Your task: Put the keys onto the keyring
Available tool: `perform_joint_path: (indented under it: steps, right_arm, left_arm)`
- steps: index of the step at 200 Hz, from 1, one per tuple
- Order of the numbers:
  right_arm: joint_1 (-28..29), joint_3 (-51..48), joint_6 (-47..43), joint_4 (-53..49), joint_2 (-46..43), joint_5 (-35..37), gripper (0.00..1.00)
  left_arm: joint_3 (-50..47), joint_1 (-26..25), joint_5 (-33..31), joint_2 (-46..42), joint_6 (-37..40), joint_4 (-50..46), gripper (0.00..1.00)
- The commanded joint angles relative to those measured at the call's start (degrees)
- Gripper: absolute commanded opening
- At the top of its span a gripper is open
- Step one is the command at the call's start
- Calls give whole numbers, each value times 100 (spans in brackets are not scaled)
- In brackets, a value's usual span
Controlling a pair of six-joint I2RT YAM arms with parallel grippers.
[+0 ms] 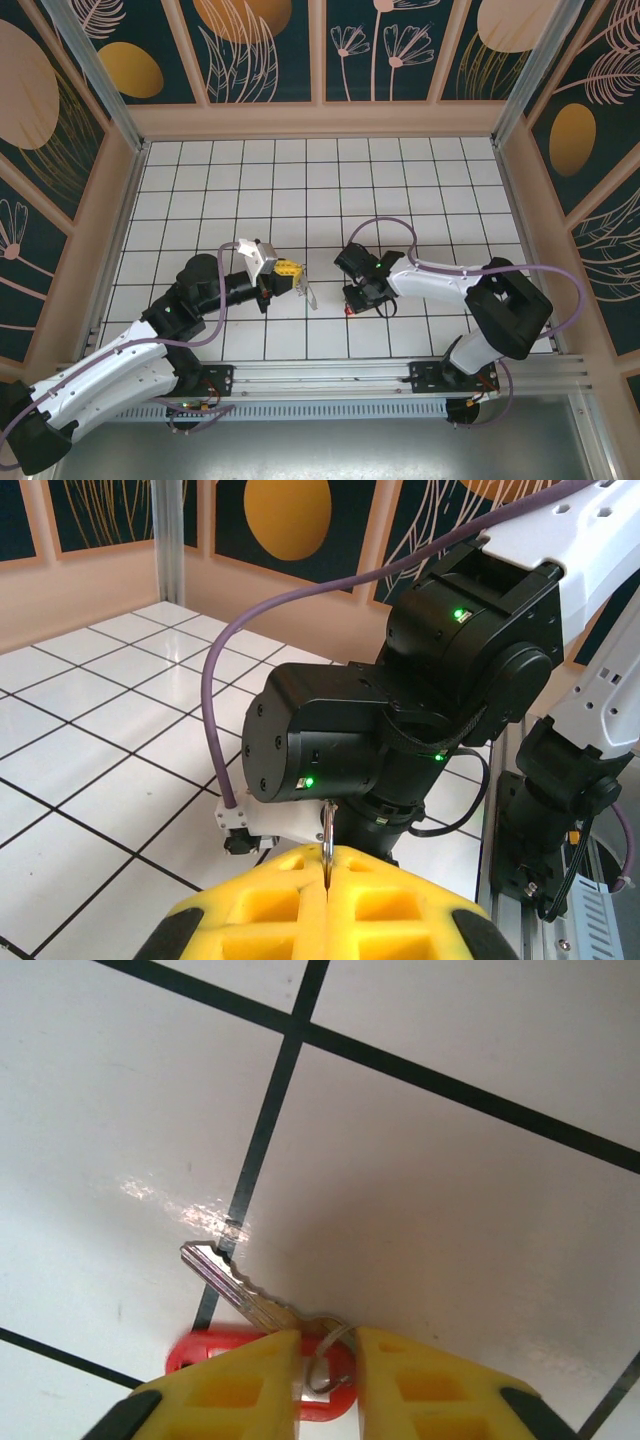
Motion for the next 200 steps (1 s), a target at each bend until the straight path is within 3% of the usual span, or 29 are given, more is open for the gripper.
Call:
perform_joint_path:
  steps: [1,91,200]
  right_arm:
    - [39,55,-14,-162,103,162,18]
    - [14,-137,121,-149,-187,225,11]
    - [-101,-197,182,-56,-189,290,14]
  left_arm:
    - [8,-26,0,-57,-54,195,0]
    - [64,-23,21,-48,-52,133,0]
    - [72,-24,39,-106,-60,133,0]
